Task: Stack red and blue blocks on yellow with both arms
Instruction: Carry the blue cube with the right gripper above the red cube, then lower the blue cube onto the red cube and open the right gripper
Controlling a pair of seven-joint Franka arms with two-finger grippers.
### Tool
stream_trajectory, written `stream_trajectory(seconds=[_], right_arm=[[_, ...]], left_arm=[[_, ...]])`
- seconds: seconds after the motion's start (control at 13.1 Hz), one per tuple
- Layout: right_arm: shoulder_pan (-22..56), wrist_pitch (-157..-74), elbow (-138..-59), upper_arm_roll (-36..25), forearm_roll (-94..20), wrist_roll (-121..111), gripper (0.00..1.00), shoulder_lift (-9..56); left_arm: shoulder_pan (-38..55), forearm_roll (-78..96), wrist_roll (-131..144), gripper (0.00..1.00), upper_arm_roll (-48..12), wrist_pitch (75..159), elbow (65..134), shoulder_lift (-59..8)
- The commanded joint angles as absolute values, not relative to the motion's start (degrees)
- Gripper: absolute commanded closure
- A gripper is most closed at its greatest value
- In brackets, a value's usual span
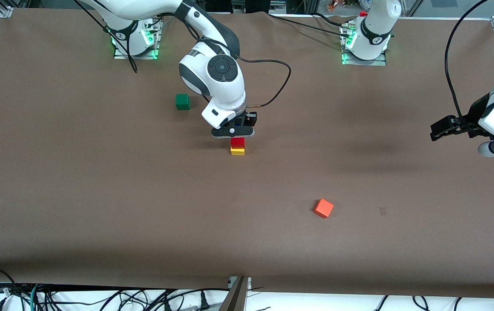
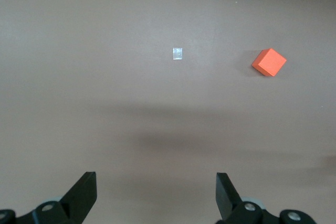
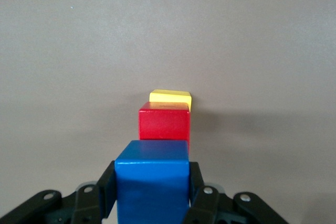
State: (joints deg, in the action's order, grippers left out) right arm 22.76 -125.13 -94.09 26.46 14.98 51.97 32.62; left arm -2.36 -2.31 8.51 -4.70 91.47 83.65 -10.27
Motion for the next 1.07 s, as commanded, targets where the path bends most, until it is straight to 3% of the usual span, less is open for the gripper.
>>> stream_trajectory(seconds=[0.0, 0.99], right_arm=[[22.9, -125.9, -93.8, 26.2, 16.2, 53.0, 0.57, 33.0], [23.1, -128.3, -93.8, 25.5, 16.3, 55.0, 0.57, 33.7]], left_arm=[[-2.5, -1.1, 7.8, 0.00, -4.7, 90.7, 82.2, -10.9], [-2.5, 0.3, 7.8, 0.00, -4.6, 90.7, 82.1, -11.4]])
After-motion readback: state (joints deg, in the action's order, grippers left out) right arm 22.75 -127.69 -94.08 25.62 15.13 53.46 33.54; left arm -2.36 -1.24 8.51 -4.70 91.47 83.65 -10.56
